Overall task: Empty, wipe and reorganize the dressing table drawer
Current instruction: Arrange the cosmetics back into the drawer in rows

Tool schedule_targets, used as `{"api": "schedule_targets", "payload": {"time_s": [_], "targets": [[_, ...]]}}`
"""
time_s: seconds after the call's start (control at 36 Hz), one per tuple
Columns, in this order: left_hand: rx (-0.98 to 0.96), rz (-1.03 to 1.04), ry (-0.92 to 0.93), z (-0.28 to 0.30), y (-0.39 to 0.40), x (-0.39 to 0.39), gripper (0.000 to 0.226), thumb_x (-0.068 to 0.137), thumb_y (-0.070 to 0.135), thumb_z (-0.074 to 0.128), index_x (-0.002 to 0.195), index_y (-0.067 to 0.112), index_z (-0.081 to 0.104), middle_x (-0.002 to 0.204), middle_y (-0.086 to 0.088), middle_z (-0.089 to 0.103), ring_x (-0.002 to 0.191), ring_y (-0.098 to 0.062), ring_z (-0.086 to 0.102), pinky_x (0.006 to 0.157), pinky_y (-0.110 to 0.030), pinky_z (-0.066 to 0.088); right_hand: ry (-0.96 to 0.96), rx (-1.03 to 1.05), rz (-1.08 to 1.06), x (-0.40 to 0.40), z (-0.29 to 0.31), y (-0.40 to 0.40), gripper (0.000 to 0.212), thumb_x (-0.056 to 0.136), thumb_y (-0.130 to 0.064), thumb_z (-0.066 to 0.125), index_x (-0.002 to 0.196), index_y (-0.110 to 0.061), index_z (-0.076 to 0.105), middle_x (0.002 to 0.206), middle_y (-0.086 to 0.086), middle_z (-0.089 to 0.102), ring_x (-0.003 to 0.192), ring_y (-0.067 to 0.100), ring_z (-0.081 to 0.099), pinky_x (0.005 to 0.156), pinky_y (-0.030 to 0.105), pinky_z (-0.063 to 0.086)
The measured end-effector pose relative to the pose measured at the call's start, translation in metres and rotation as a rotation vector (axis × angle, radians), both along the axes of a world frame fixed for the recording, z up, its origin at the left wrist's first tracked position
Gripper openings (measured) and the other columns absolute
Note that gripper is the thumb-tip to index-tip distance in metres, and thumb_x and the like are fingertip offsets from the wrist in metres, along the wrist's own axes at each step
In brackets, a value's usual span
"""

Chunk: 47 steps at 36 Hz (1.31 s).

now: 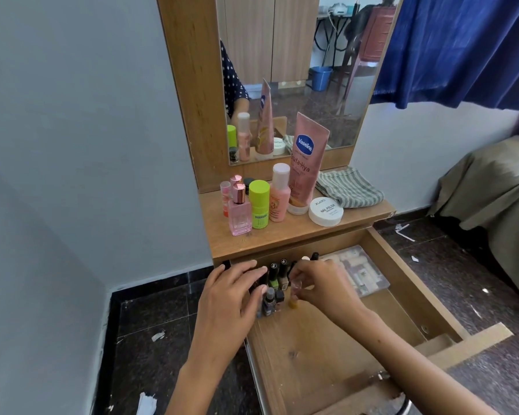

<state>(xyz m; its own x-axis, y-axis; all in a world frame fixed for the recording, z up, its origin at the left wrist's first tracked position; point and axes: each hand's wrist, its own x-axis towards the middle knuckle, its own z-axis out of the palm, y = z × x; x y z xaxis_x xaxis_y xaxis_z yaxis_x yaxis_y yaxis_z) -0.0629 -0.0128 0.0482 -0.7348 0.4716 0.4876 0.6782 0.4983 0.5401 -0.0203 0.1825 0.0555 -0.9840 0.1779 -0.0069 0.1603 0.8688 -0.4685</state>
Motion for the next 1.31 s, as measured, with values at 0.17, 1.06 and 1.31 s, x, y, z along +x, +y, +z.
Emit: {"api": "schedule_targets", "payload": {"time_s": [0.17,1.06,1.31], "targets": [[0.012,0.002,0.032,-0.002,0.0,0.0,0.029,0.088,0.027,0.061,0.117,0.026,0.066,0.12,0.011,0.061,0.115,0.029,0.019,0.099,-0.032,0.034,0.014,-0.01,0.032,-0.001,-0.002,-0.004,0.023,0.08,-0.018,0.074,0.1,-0.024,0.065,0.093,-0.01,0.07,0.089,0.002,0.064,0.079,0.025,0.055],[0.215,0.185,0.141,0.052,0.001,-0.054,0.031,0.099,0.022,0.047,0.128,0.017,0.058,0.126,0.004,0.059,0.118,-0.007,0.047,0.096,-0.025,0.038,0.111,-0.024,0.003,-0.004,0.038,-0.001,0.031,0.075,-0.017,0.076,0.101,-0.031,0.066,0.09,-0.022,0.067,0.085,-0.004,0.064,0.077,0.027,0.055],[-0.051,0.062,0.01,0.064,0.007,-0.125,0.063,0.086,-0.009,0.049,0.138,0.025,0.047,0.142,0.005,0.048,0.125,-0.018,0.042,0.106,-0.041,0.038,0.197,-0.089,-0.024,-0.016,0.044,-0.019,0.017,0.079,-0.025,0.072,0.093,-0.034,0.067,0.085,-0.025,0.07,0.081,-0.008,0.064,0.077,0.029,0.055]]}}
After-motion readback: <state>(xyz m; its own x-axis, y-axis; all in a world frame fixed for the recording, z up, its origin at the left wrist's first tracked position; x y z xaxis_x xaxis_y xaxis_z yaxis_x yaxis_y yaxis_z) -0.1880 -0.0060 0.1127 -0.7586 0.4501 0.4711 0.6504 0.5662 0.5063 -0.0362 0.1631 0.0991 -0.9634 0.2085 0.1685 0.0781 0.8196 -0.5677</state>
